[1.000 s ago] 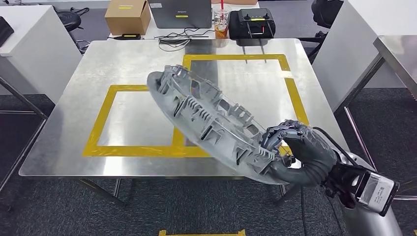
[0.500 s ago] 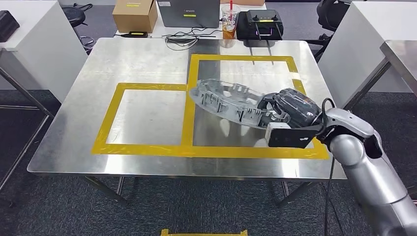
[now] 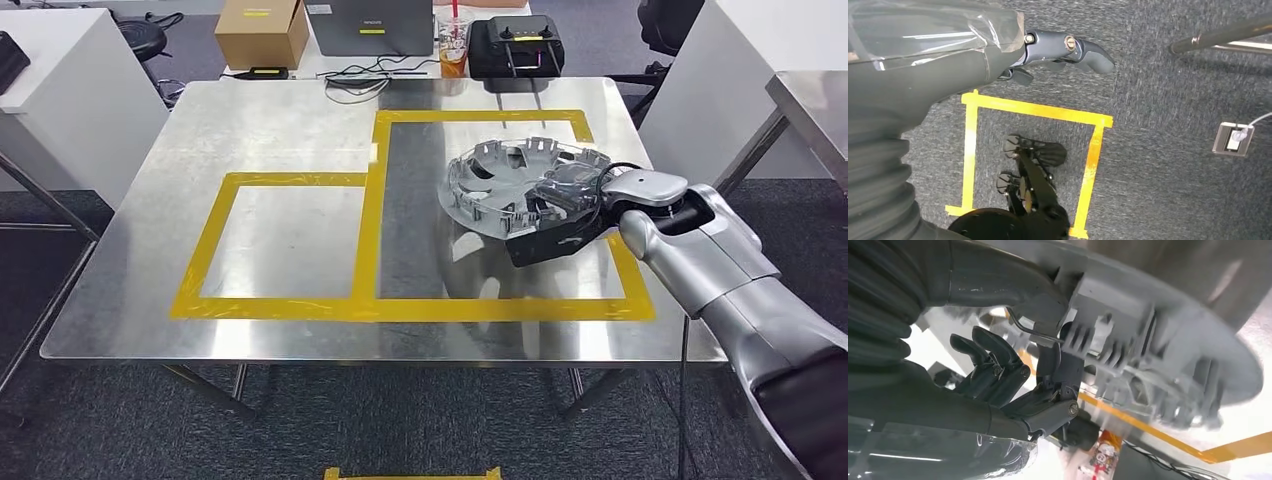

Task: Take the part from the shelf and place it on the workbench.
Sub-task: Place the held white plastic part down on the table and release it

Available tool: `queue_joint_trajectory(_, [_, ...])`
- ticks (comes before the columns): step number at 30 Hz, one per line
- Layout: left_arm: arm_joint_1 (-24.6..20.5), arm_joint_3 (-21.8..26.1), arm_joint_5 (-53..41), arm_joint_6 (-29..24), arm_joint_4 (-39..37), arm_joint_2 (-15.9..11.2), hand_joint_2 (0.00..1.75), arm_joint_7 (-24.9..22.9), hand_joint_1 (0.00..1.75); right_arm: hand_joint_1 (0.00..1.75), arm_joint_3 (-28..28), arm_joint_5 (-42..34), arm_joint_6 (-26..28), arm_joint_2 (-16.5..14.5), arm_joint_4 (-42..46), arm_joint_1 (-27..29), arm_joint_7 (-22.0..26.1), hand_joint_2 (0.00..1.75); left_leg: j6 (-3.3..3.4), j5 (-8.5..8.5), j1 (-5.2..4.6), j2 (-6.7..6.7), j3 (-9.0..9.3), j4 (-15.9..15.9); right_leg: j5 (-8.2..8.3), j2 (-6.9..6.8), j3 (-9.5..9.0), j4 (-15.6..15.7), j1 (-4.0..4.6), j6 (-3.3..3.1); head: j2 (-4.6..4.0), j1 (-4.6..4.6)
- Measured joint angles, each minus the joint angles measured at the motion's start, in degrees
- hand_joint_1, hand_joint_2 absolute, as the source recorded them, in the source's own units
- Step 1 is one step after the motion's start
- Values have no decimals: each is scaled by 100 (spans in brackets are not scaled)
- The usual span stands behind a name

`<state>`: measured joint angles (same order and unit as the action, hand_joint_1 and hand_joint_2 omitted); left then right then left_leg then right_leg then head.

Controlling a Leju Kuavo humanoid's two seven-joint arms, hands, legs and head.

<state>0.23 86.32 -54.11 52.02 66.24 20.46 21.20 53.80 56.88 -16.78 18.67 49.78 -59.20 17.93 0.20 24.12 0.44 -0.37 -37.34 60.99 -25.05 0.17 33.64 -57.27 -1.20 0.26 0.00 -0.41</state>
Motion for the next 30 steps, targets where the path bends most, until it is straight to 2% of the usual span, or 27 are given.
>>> queue_joint_trajectory(1, [-3,1,-44,-16,-2,-1,175,38,0,173,78,25,80,-34,-121,-50,21,175,23,-72,-16,-2,120,-237,-4,2,2,2,11,18,0,-2])
queue_joint_trajectory(2, [-5,1,-92,-28,-5,-2,175,79,0,173,147,51,153,-62,-235,-83,35,175,43,-71,-32,-4,169,-324,-6,4,7,6,17,37,0,0])
queue_joint_trajectory(5, [-12,-1,-229,-34,-13,1,175,218,0,173,294,120,342,-123,-511,-116,64,175,128,-101,-27,-1,211,-393,-32,2,33,-18,19,108,0,5])
queue_joint_trajectory(6, [-22,-2,-278,-30,-15,2,175,273,0,173,326,135,404,-141,-590,-129,75,175,166,-122,-16,2,233,-432,-102,0,98,-148,22,109,0,9])
queue_joint_trajectory(8, [-47,-4,-387,-42,-29,2,175,394,0,173,374,168,515,-176,-752,-149,86,175,215,-145,-10,6,258,-477,-378,-3,397,-775,24,68,0,16])
queue_joint_trajectory(10, [-61,-8,-504,-98,-69,-9,175,522,0,86,421,207,586,-215,-924,-130,90,87,225,-144,-19,3,255,-476,-638,-3,779,-1546,21,60,0,17])
queue_joint_trajectory(11, [-62,-12,-567,-145,-108,-16,175,594,0,43,444,224,616,-241,-1020,-113,87,44,226,-143,-22,1,256,-473,-662,-3,870,-1705,17,87,0,18])
queue_joint_trajectory(12, [-64,-15,-627,-195,-152,-28,175,663,0,0,460,236,649,-271,-1113,-101,81,0,224,-141,-23,-1,258,-468,-594,-5,844,-1621,11,132,0,18])
queue_joint_trajectory(13, [-70,-19,-677,-239,-203,-44,175,729,0,0,466,240,688,-301,-1201,-98,75,0,216,-135,-22,-2,260,-456,-445,-9,694,-1291,2,185,0,17])
queue_joint_trajectory(14, [-78,-23,-723,-281,-256,-63,175,788,0,0,465,241,729,-329,-1284,-103,69,0,201,-125,-24,-2,259,-434,-269,-18,472,-832,-8,229,0,18])
queue_joint_trajectory(15, [-89,-27,-753,-313,-300,-85,175,828,0,0,460,240,768,-354,-1358,-109,65,0,174,-107,-35,-4,247,-403,-126,-22,270,-435,-7,234,0,16])
queue_joint_trajectory(16, [-100,-30,-780,-341,-334,-109,175,853,0,0,454,241,803,-375,-1427,-110,64,0,146,-90,-46,-5,234,-374,-29,-24,127,-159,-2,210,0,15])
queue_joint_trajectory(17, [-106,-32,-806,-367,-360,-129,175,865,0,0,449,247,831,-398,-1495,-101,64,0,117,-80,-54,-6,223,-354,11,-23,64,-35,11,166,0,13])
queue_joint_trajectory(18, [-108,-34,-828,-387,-379,-145,131,871,0,0,446,257,851,-421,-1559,-87,64,0,87,-79,-56,-5,213,-347,19,-16,63,-32,30,111,0,11])
queue_joint_trajectory(20, [-110,-35,-869,-410,-406,-167,44,877,0,0,429,276,868,-463,-1661,-63,64,0,32,-63,-36,1,196,-326,44,-9,68,-22,15,39,0,10])
queue_joint_trajectory(21, [-112,-35,-881,-419,-417,-176,0,882,0,0,406,281,880,-487,-1704,-58,63,0,-2,11,-26,5,148,-227,52,-6,64,-16,0,8,0,3])
queue_joint_trajectory(22, [-115,-34,-888,-427,-428,-188,0,888,0,0,377,281,902,-513,-1743,-52,63,0,-36,147,-16,7,47,-6,58,-2,60,-11,-18,-14,0,-7])
queue_joint_trajectory(24, [-120,-28,-893,-455,-449,-208,0,896,0,0,316,274,957,-563,-1817,-13,64,0,-95,527,7,12,-295,756,57,2,60,-12,-17,-35,0,-26])
queue_joint_trajectory(25, [-123,-25,-895,-467,-456,-214,0,889,0,0,288,268,992,-582,-1846,25,61,0,-111,668,15,12,-467,1129,56,3,61,-13,-12,-36,0,-26])
queue_joint_trajectory(26, [-124,-21,-897,-475,-461,-214,0,878,0,0,253,256,1042,-600,-1865,71,43,0,-117,718,19,13,-566,1343,56,3,61,-14,-8,-36,0,-26])
queue_joint_trajectory(27, [-124,-19,-897,-466,-463,-211,0,865,0,0,199,234,1130,-621,-1874,122,8,0,-112,657,19,13,-552,1320,56,4,58,-15,-4,-36,0,-25])
queue_joint_trajectory(28, [-124,-17,-894,-438,-456,-207,0,851,0,0,124,202,1246,-643,-1867,169,-45,0,-96,500,18,13,-412,1049,55,9,53,-15,1,-35,0,-26])
queue_joint_trajectory(30, [-130,-14,-875,-335,-401,-195,0,827,0,0,-99,77,1538,-680,-1756,268,-186,0,-36,162,3,14,46,194,54,19,40,-13,17,-30,0,-25])
